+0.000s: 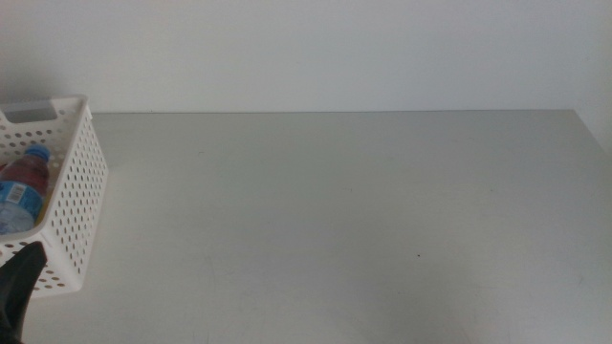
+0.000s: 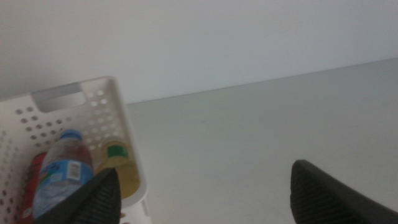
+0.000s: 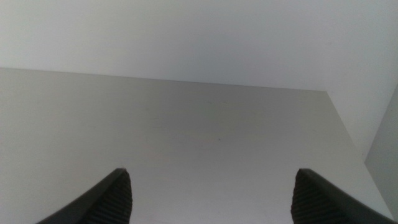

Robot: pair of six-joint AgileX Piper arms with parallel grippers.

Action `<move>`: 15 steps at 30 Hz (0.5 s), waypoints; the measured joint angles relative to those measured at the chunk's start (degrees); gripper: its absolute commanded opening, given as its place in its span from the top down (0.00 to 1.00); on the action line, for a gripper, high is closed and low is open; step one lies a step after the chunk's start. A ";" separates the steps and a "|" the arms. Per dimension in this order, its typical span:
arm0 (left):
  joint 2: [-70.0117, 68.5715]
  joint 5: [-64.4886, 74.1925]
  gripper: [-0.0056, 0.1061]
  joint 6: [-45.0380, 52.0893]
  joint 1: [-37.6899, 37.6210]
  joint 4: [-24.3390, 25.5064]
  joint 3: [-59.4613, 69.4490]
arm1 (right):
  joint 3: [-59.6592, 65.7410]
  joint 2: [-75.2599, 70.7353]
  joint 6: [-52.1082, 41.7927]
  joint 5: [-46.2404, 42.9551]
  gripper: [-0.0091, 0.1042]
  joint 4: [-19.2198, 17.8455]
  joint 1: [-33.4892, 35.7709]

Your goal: Use arms to grab the bottles and put them into the dustbin to the left of the table.

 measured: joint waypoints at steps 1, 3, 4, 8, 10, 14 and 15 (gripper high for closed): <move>-1.60 -0.95 0.11 0.00 1.86 0.00 1.87 | 1.29 -1.44 0.00 0.00 0.34 0.00 -0.07; -4.20 -3.39 0.11 0.00 4.96 -0.42 5.13 | 3.55 -2.60 0.00 -0.23 0.34 0.00 -0.07; -5.51 -5.01 0.11 0.00 6.46 -1.06 6.89 | 4.71 -2.78 0.00 -0.24 0.34 0.00 -0.07; -9.68 -7.88 0.11 0.00 9.30 -4.85 12.83 | 8.42 -2.91 0.00 -0.32 0.34 0.00 -0.07; -11.82 -7.81 0.11 0.00 9.45 -7.36 15.12 | 9.96 -2.91 0.00 -0.62 0.34 0.00 -0.07; -13.82 -7.90 0.11 0.00 9.45 -9.98 18.02 | 11.89 -2.91 0.00 -1.45 0.34 -0.02 -0.07; -14.05 -7.98 0.11 0.00 9.47 -10.17 18.76 | 12.17 -2.91 0.00 -1.56 0.34 -0.02 -0.07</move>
